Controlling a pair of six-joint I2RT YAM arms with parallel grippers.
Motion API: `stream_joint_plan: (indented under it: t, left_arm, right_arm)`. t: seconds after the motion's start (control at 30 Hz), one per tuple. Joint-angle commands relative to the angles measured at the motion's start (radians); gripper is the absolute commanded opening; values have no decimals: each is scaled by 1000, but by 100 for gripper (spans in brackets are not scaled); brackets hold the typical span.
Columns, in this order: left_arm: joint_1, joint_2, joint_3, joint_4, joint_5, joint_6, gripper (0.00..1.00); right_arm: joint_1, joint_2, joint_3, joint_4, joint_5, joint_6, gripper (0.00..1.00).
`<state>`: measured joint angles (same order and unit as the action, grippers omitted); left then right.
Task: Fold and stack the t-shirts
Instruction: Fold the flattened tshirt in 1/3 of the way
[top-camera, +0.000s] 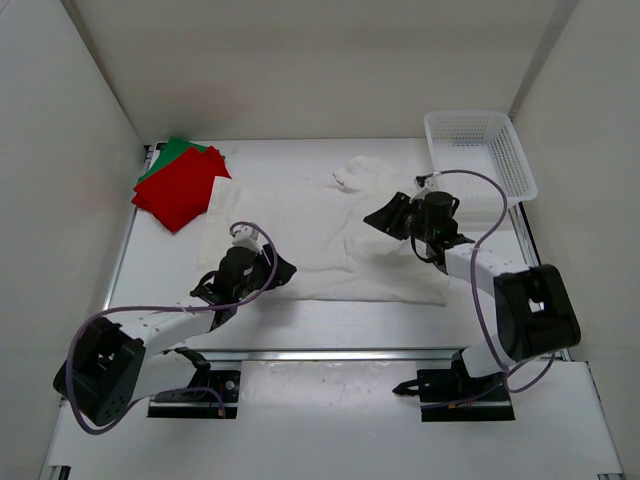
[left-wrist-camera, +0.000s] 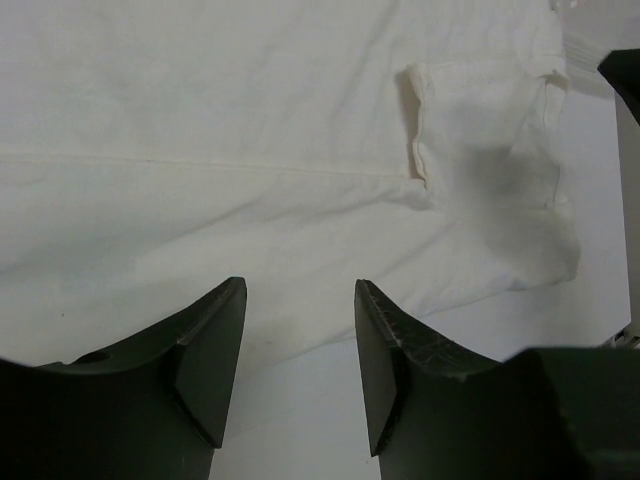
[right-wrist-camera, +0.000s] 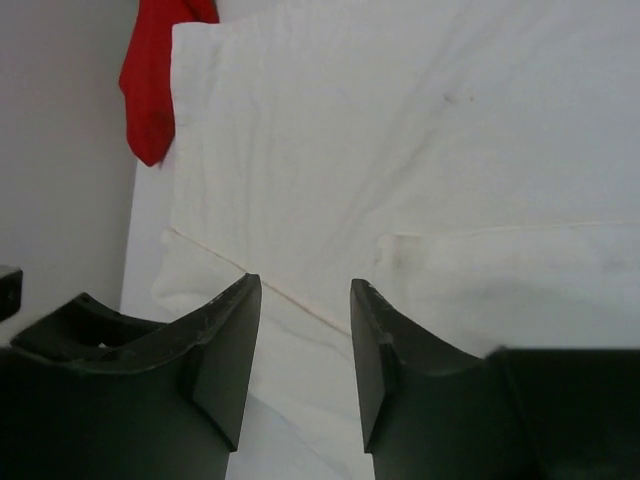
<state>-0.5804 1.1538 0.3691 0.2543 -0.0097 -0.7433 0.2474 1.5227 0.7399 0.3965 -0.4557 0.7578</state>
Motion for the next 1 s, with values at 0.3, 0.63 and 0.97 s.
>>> stream_joint_plan:
  t: [0.3, 0.63, 0.97]
  left_arm:
    - [-137, 177, 137, 4, -33, 22, 57]
    - [-90, 290, 105, -29, 79, 29, 57]
    - [-220, 72, -128, -63, 47, -128, 56]
  right_arm:
    - [170, -199, -195, -200, 250, -238, 1]
    - [253, -150, -221, -390, 383, -311, 0]
    - [351, -383, -417, -541, 367, -258, 0]
